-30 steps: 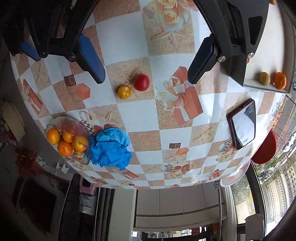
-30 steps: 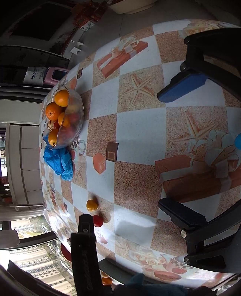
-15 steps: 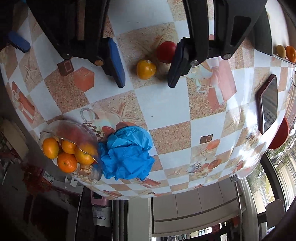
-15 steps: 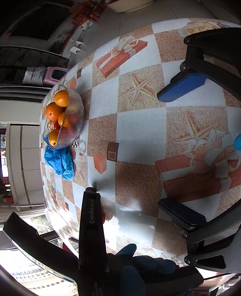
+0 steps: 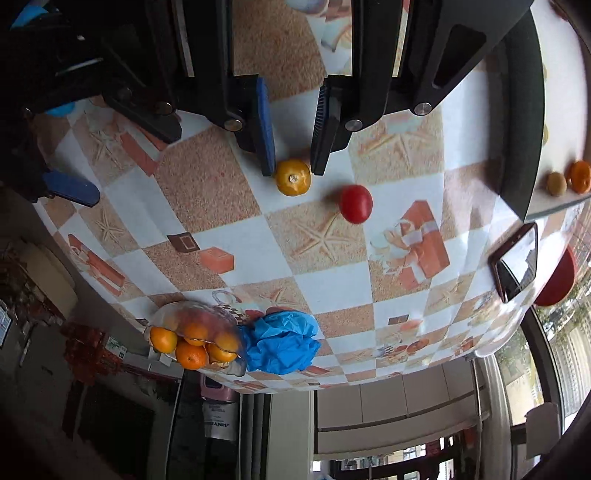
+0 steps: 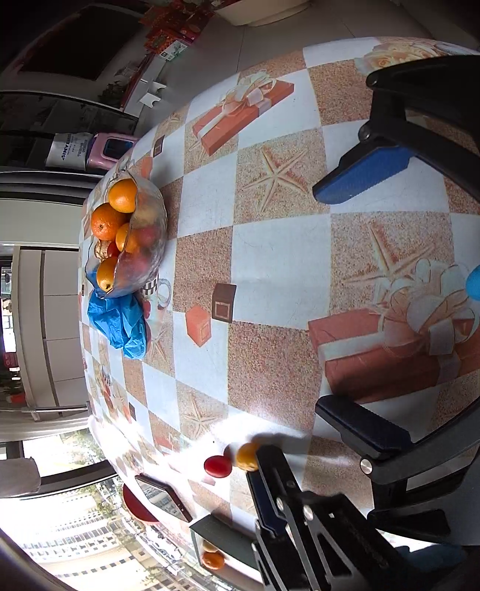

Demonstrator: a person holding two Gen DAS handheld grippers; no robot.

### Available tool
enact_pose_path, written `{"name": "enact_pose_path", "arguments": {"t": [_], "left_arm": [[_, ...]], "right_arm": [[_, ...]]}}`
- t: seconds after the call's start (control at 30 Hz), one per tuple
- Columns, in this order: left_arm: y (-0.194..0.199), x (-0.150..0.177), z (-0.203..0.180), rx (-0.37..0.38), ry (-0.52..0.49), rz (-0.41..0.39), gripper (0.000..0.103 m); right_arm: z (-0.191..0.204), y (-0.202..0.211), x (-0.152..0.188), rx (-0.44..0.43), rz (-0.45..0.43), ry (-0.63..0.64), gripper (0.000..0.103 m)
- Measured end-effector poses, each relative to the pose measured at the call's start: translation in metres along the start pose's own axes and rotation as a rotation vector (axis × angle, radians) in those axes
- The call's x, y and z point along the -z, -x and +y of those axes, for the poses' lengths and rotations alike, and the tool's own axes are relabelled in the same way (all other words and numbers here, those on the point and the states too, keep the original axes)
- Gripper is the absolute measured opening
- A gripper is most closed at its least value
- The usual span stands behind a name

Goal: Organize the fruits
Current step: 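Grasp the red tomato with the right tool while the left tool holds the tangerine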

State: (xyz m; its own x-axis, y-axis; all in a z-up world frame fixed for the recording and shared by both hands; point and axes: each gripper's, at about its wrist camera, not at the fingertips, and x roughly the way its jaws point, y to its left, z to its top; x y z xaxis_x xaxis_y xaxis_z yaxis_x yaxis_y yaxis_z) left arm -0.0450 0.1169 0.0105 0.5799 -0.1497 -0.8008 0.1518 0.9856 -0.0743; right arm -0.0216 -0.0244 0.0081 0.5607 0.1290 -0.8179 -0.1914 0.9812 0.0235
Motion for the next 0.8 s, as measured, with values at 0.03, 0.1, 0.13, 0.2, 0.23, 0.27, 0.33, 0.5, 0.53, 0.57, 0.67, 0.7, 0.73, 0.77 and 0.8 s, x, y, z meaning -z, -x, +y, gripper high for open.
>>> {"name": "enact_pose_path", "arguments": {"t": [0.03,0.1,0.13,0.2,0.23,0.27,0.33,0.5,0.53,0.57,0.67,0.7,0.73,0.77,0.8], "left_arm": [[0.004,0.005,0.005,0.013,0.032,0.004,0.022],[0.01,0.015,0.008,-0.002,0.034,-0.001,0.022],[0.013,0.019,0.006,-0.017,0.016,-0.006,0.022],[0.016,0.025,0.003,-0.042,-0.014,-0.011,0.022],[0.017,0.026,0.003,-0.045,-0.017,-0.011,0.022],[0.017,0.026,0.003,-0.045,-0.016,-0.009,0.022],[0.016,0.024,0.004,-0.05,-0.004,-0.007,0.022],[0.012,0.019,0.005,-0.054,-0.001,-0.006,0.022],[0.012,0.019,0.004,-0.058,-0.006,-0.008,0.022],[0.012,0.019,0.003,-0.06,-0.011,-0.01,0.022],[0.011,0.019,0.003,-0.058,-0.013,-0.019,0.022],[0.011,0.019,0.004,-0.053,-0.011,-0.019,0.022],[0.011,0.019,0.004,-0.049,-0.007,-0.022,0.022],[0.011,0.019,0.005,-0.047,-0.004,-0.024,0.022],[0.011,0.019,0.005,-0.047,-0.004,-0.027,0.022]], "right_arm": [[-0.001,0.0,0.0,-0.005,-0.002,-0.004,0.103],[-0.001,0.001,0.0,-0.01,-0.003,-0.007,0.103],[-0.001,0.0,0.0,-0.007,-0.002,-0.005,0.103],[-0.001,0.0,0.0,-0.005,-0.001,-0.003,0.103],[-0.001,0.0,0.0,-0.005,-0.001,-0.004,0.103],[-0.001,0.0,0.0,-0.005,-0.001,-0.003,0.103],[-0.001,0.0,0.0,-0.004,0.0,-0.003,0.103],[-0.001,0.0,0.0,-0.005,0.0,-0.003,0.103],[-0.001,0.0,0.0,-0.005,0.0,-0.003,0.103],[-0.001,0.0,0.0,-0.005,0.0,-0.003,0.103],[-0.001,0.0,0.0,-0.004,0.0,-0.003,0.103],[-0.001,0.0,0.0,-0.003,0.0,-0.002,0.103],[-0.001,0.0,0.0,-0.002,0.001,-0.002,0.103],[-0.001,0.0,0.0,0.0,0.002,-0.001,0.103],[0.0,-0.001,0.0,0.001,0.002,0.0,0.103]]}}
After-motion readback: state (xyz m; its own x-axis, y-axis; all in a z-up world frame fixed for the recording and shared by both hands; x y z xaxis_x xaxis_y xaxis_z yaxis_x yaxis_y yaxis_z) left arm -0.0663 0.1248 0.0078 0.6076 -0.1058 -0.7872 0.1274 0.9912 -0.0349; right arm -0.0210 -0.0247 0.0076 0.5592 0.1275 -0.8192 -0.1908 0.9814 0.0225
